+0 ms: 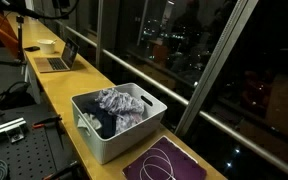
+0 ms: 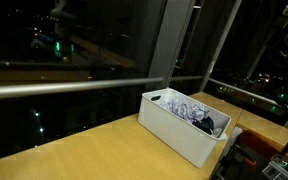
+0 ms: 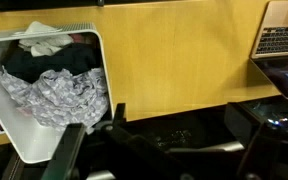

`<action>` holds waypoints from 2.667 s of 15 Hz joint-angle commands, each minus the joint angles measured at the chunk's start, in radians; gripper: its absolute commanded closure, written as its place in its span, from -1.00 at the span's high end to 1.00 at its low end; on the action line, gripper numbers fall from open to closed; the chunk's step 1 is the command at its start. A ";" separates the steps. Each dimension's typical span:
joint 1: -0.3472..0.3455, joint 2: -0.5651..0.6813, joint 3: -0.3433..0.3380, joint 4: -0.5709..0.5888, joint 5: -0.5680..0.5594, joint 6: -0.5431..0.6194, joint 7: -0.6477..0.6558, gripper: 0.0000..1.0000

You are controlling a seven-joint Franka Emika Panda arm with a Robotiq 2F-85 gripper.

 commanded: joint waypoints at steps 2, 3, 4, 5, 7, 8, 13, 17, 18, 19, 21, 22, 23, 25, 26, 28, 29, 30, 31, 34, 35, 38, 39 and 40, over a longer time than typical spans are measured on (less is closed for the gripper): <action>-0.010 0.000 0.007 0.003 0.005 -0.003 -0.004 1.00; -0.010 -0.001 0.007 0.003 0.005 -0.003 -0.004 1.00; -0.010 -0.001 0.007 0.003 0.005 -0.003 -0.004 1.00; -0.010 -0.001 0.007 0.003 0.005 -0.003 -0.004 1.00; -0.010 -0.001 0.007 0.003 0.005 -0.003 -0.004 1.00; -0.010 -0.001 0.007 0.003 0.005 -0.003 -0.004 1.00; -0.010 -0.001 0.007 0.003 0.005 -0.003 -0.004 1.00; -0.015 0.013 0.006 0.009 -0.001 0.012 -0.009 1.00; -0.018 0.022 0.006 0.012 -0.007 0.022 -0.013 1.00; -0.023 0.030 0.008 0.013 -0.014 0.035 -0.016 1.00; -0.031 0.052 0.010 0.013 -0.030 0.073 -0.027 1.00; -0.037 0.070 0.012 0.012 -0.048 0.105 -0.038 1.00; -0.040 0.089 0.013 0.016 -0.064 0.126 -0.043 1.00; -0.049 0.139 0.012 0.025 -0.109 0.178 -0.055 1.00; -0.055 0.166 0.008 0.033 -0.134 0.199 -0.062 1.00; -0.067 0.218 0.004 0.052 -0.179 0.237 -0.066 1.00; -0.074 0.241 0.003 0.056 -0.203 0.256 -0.067 1.00; -0.081 0.269 -0.003 0.070 -0.220 0.269 -0.072 1.00; -0.089 0.295 -0.007 0.076 -0.237 0.284 -0.075 1.00; -0.110 0.380 -0.019 0.090 -0.277 0.332 -0.082 1.00; -0.116 0.410 -0.022 0.101 -0.285 0.341 -0.082 1.00; -0.128 0.498 -0.028 0.120 -0.331 0.392 -0.079 1.00; -0.129 0.526 -0.029 0.126 -0.347 0.409 -0.076 1.00; -0.130 0.557 -0.030 0.135 -0.369 0.425 -0.070 1.00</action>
